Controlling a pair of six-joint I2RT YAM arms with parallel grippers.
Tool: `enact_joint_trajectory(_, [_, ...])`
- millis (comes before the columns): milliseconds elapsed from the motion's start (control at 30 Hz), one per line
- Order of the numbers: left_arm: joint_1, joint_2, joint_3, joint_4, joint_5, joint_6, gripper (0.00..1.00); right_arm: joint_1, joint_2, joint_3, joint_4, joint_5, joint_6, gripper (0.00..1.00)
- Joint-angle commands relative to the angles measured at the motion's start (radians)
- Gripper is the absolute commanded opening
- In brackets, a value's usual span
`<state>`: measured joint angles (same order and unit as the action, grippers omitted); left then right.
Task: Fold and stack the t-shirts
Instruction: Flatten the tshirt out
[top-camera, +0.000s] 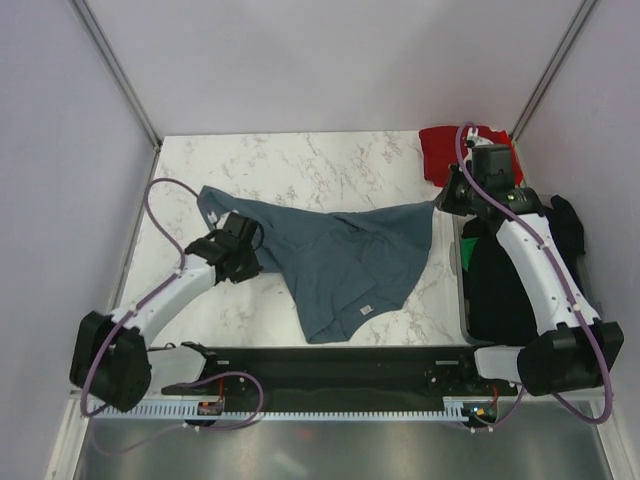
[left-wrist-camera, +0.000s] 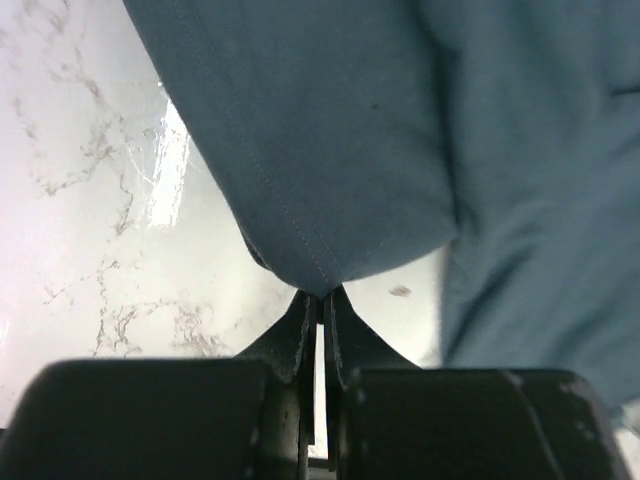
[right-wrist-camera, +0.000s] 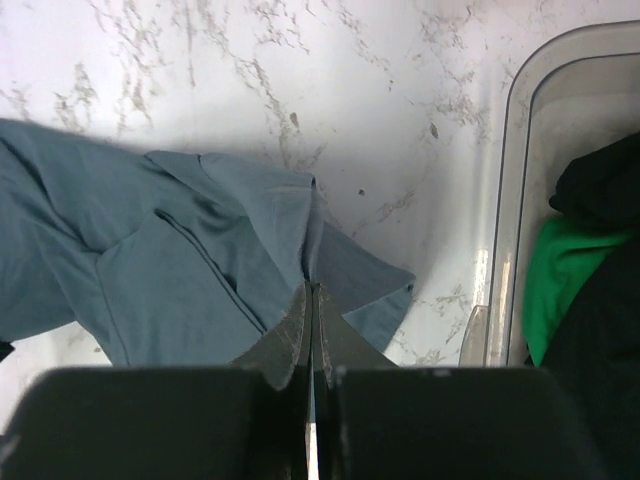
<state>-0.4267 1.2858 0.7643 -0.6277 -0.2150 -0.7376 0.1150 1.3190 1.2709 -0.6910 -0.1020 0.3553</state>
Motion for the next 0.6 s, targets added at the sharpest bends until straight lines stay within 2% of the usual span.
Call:
enact_joint_trajectory(0, [0.005, -0.198, 0.113, -0.099, -0.029, 0.049, 0.02, -0.003, -0.067, 0.036, -0.007, -0.028, 0.025, 0.00])
enact_joint_trajectory(100, [0.005, -0.282, 0.252, -0.206, -0.058, 0.096, 0.02, -0.002, -0.092, 0.088, -0.039, -0.024, 0.031, 0.00])
enact_joint_trajectory(200, [0.005, -0.304, 0.481, -0.300, -0.118, 0.156, 0.02, -0.005, -0.107, 0.183, -0.090, 0.048, 0.045, 0.00])
enact_joint_trajectory(233, [0.005, -0.293, 0.626, -0.364, -0.160, 0.174, 0.02, -0.009, -0.109, 0.241, -0.106, 0.073, 0.050, 0.00])
enact_joint_trajectory(300, [0.005, -0.275, 0.777, -0.420, -0.214, 0.217, 0.02, -0.043, -0.116, 0.295, -0.142, 0.126, 0.063, 0.00])
enact_joint_trajectory(333, [0.005, -0.254, 0.916, -0.469, -0.254, 0.230, 0.02, -0.063, -0.116, 0.342, -0.151, 0.137, 0.070, 0.00])
enact_joint_trajectory(400, [0.005, -0.229, 1.042, -0.510, -0.283, 0.257, 0.02, -0.150, -0.101, 0.386, -0.177, 0.137, 0.064, 0.00])
enact_joint_trajectory(433, [0.005, -0.218, 1.160, -0.530, -0.311, 0.262, 0.02, -0.182, -0.087, 0.436, -0.195, 0.180, 0.063, 0.00])
enact_joint_trajectory(500, [0.005, -0.191, 1.268, -0.581, -0.331, 0.277, 0.02, -0.199, -0.046, 0.472, -0.237, 0.240, 0.065, 0.00])
enact_joint_trajectory(567, [0.005, -0.180, 1.395, -0.604, -0.356, 0.282, 0.02, -0.266, -0.015, 0.449, -0.229, 0.178, 0.109, 0.00])
